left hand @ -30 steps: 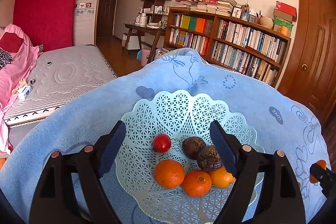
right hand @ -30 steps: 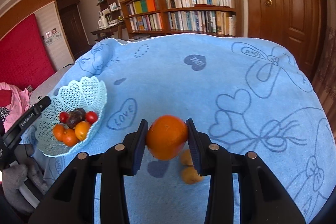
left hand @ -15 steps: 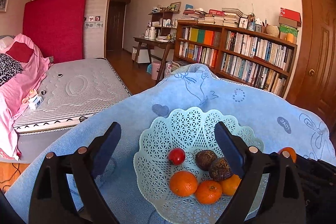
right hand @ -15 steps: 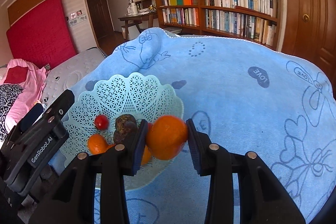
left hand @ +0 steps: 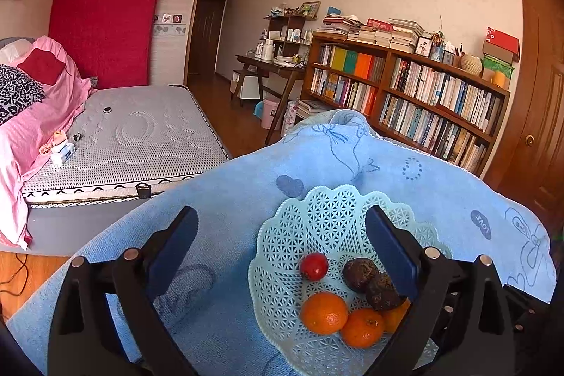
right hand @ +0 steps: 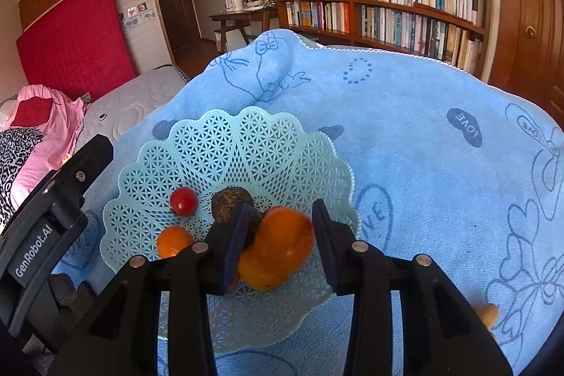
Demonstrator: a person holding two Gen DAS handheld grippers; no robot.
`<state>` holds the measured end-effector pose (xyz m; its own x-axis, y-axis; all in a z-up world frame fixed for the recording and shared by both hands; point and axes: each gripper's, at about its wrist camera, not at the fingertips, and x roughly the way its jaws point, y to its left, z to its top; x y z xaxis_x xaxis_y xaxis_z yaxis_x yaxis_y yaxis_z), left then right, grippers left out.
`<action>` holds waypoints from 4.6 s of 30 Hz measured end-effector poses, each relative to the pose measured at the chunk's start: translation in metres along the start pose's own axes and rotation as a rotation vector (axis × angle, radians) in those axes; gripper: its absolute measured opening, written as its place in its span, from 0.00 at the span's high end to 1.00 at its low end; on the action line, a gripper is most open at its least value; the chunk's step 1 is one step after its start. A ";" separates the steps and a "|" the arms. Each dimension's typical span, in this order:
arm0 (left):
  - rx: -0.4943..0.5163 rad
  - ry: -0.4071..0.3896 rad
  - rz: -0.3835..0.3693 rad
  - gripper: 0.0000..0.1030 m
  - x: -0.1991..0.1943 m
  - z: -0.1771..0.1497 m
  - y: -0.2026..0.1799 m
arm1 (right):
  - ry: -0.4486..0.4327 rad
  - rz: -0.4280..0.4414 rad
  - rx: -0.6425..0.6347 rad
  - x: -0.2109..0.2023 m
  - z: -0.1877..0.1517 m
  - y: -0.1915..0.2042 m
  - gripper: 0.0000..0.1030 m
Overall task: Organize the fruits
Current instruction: 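Carry the orange into the basket and open the right tool, then grasp a small brown kiwi with the right tool, then grasp the other brown kiwi with the left tool, then lower the kiwi into the basket and open the left tool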
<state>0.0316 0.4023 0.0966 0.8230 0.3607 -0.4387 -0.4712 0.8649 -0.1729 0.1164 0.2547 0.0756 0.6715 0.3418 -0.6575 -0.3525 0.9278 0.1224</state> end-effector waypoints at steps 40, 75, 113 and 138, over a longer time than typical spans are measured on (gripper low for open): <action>0.221 -0.074 -0.127 0.05 -0.026 -0.036 -0.070 | 0.043 -0.183 0.238 -0.069 -0.099 -0.153 0.62; 0.459 -0.056 -0.271 0.05 -0.056 -0.059 -0.141 | -0.014 -0.252 0.240 -0.099 -0.106 -0.185 0.72; 0.625 0.462 -0.710 0.72 -0.014 -0.148 -0.255 | -0.038 -0.283 0.363 -0.103 -0.120 -0.215 0.72; 0.469 0.200 -0.463 0.72 -0.036 -0.077 -0.158 | -0.055 -0.254 0.281 -0.107 -0.111 -0.188 0.72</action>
<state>0.0522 0.2258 0.0713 0.8112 -0.1143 -0.5735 0.1383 0.9904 -0.0017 0.0382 0.0271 0.0403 0.7512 0.0960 -0.6531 0.0174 0.9862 0.1649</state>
